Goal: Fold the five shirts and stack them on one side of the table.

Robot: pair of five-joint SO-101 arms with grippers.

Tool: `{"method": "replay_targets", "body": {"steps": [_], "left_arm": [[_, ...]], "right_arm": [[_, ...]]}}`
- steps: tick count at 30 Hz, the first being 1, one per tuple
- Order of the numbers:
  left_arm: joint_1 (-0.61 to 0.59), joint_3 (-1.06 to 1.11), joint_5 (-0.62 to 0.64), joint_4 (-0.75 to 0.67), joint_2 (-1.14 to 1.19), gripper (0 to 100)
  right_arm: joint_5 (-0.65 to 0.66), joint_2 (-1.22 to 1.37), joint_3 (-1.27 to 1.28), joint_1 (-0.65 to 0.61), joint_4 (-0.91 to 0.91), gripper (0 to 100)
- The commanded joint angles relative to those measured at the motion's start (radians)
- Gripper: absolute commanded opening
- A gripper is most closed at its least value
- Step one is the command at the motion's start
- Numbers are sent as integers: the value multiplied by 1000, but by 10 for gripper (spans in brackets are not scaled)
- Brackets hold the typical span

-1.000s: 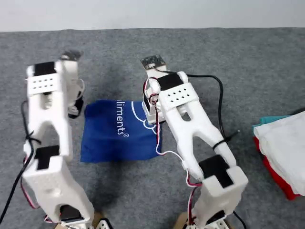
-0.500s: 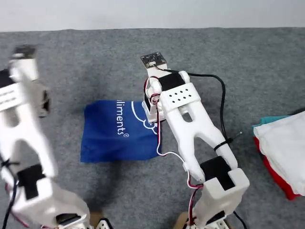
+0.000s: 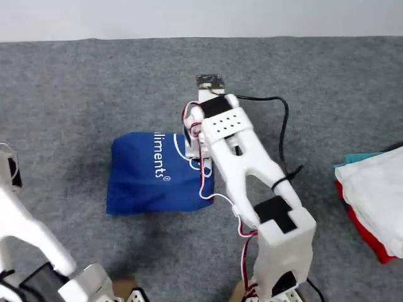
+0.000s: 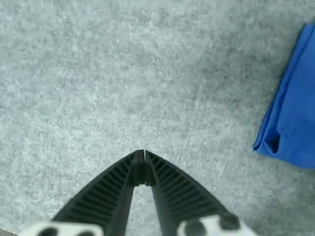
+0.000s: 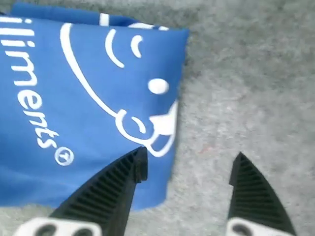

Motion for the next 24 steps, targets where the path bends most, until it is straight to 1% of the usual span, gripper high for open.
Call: {"method": "replay_targets", "body": {"steps": [1, 7, 18, 23, 24], "left_arm": [[-8, 1, -6, 21, -37, 12], [-9, 1, -6, 21, -43, 12], [-11, 1, -6, 21, -44, 12], [-11, 1, -6, 21, -40, 12], [-11, 1, -6, 21, -38, 12]], "right_arm": [[-48, 44, -100, -38, -22, 294], [-74, 185, -230, -94, -24, 294], [-74, 394, -384, -56, -27, 293], [-74, 430, -400, -77, -24, 288], [-74, 432, -400, -79, -21, 274]]}}
